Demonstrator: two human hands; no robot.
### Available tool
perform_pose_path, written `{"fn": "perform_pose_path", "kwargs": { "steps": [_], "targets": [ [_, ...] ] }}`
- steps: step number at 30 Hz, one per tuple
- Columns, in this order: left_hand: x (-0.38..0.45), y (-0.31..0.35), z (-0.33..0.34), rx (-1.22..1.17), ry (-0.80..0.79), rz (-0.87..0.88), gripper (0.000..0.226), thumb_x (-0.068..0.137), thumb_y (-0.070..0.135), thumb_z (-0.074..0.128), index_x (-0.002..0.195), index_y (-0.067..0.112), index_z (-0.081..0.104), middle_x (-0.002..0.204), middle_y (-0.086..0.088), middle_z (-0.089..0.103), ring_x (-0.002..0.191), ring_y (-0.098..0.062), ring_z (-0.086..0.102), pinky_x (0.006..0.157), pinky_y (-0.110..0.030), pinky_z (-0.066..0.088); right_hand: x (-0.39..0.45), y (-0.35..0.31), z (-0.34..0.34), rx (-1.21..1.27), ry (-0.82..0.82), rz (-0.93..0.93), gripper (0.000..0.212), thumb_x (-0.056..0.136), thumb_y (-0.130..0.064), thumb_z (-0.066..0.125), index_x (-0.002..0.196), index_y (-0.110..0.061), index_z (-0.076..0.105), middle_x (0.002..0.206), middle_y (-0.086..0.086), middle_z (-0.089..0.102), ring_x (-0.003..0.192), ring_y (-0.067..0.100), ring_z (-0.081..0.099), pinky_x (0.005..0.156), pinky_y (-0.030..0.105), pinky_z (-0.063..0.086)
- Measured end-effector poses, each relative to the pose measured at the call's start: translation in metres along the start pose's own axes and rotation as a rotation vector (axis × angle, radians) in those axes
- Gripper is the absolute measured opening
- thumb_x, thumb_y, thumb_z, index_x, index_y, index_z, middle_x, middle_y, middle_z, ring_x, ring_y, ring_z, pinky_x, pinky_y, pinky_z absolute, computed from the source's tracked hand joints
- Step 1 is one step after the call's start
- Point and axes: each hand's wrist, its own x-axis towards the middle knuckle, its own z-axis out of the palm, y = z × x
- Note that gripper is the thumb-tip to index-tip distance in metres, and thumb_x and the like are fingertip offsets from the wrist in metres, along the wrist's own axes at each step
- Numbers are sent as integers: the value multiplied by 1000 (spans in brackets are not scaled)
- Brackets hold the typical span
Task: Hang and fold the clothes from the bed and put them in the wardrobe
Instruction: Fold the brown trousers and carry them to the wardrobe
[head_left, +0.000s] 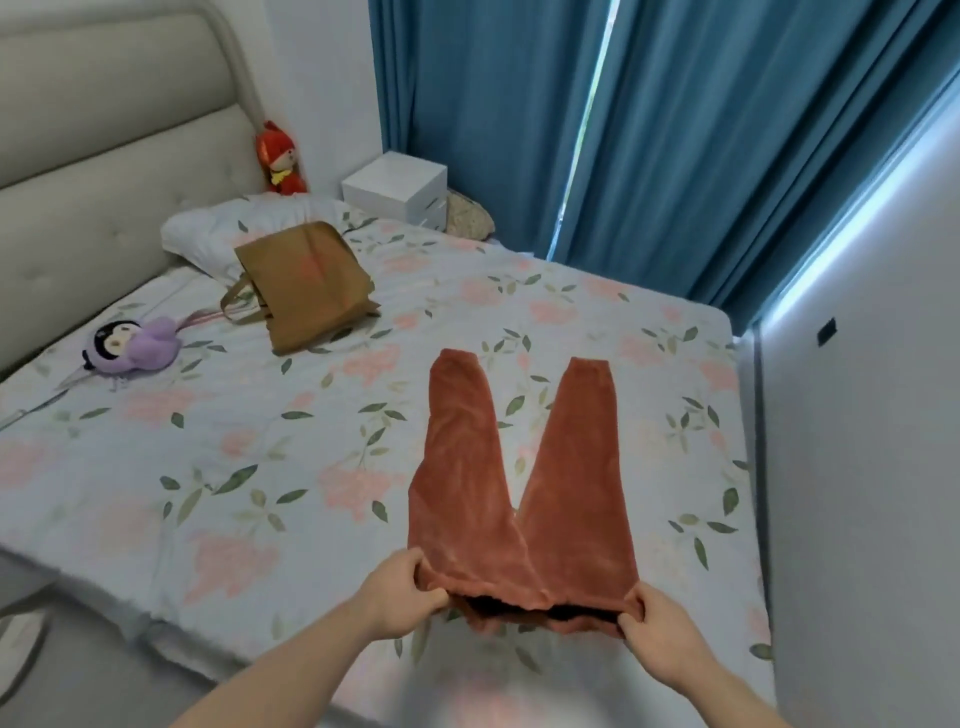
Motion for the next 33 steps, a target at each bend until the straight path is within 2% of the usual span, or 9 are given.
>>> {"fn": "perform_pose_path", "kwargs": {
  "steps": [8, 11, 14, 18, 21, 23, 26, 29, 33],
  "targets": [
    [4, -120, 114, 199, -142, 5, 30, 69, 51, 61, 80, 27, 47, 95, 8, 52, 83, -11, 56, 79, -29, 48, 5, 95, 132, -171, -201, 30, 10, 84, -27, 60, 85, -28, 50, 96, -6, 52, 88, 16, 55, 80, 30, 49],
    [15, -154, 147, 242, -152, -8, 25, 73, 43, 63, 82, 26, 47, 99, 9, 47, 82, -11, 56, 80, -31, 49, 10, 124, 171, -236, -212, 40, 15, 86, -28, 59, 99, -33, 52, 108, -7, 48, 103, 19, 54, 89, 31, 49],
    [25, -185, 182, 283, -125, 21, 27, 77, 44, 62, 86, 26, 45, 121, 14, 39, 89, -11, 57, 80, -28, 49, 16, 148, 206, -280, -203, 49, 30, 92, -33, 59, 122, -31, 59, 132, -5, 46, 122, 22, 49, 98, 31, 47],
    [36, -221, 222, 321, -89, 36, 26, 82, 46, 61, 98, 33, 46, 149, 9, 25, 111, -15, 59, 87, -30, 52, 27, 169, 239, -356, -306, 88, 51, 99, -37, 52, 149, -30, 44, 158, -4, 27, 139, 24, 37, 109, 34, 43],
    [42, -244, 248, 314, -150, -7, 44, 85, 39, 61, 127, 33, 51, 163, 4, 15, 120, -19, 58, 97, -30, 49, 35, 178, 263, -317, -419, 156, 66, 97, -38, 54, 158, -27, 30, 164, -1, 16, 143, 28, 33, 114, 36, 38],
    [46, -249, 260, 287, -163, -33, 60, 84, 36, 61, 141, 35, 42, 165, 7, 11, 115, -20, 62, 93, -28, 50, 41, 181, 276, -264, -414, 187, 70, 95, -38, 55, 159, -25, 29, 165, 0, 15, 143, 28, 35, 113, 35, 39],
    [51, -240, 263, 220, -136, -101, 63, 82, 46, 59, 142, 34, 42, 160, 13, 17, 114, -17, 62, 86, -29, 48, 48, 182, 283, -237, -367, 210, 64, 92, -39, 56, 151, -24, 40, 157, 3, 24, 133, 29, 44, 106, 36, 45],
    [51, -227, 256, 206, -131, -169, 49, 79, 53, 54, 123, 30, 55, 152, 15, 26, 115, -13, 59, 91, -29, 46, 54, 175, 272, -293, -371, 248, 53, 91, -46, 51, 140, -25, 50, 144, 5, 36, 128, 29, 42, 103, 39, 45],
    [50, -213, 245, 108, 51, -199, 36, 83, 37, 67, 107, 21, 46, 135, 9, 27, 91, -4, 56, 79, -26, 45, 62, 161, 257, -291, -290, 202, 39, 91, -46, 48, 122, -25, 60, 131, 4, 43, 120, 25, 40, 101, 39, 46]
  ]
}}
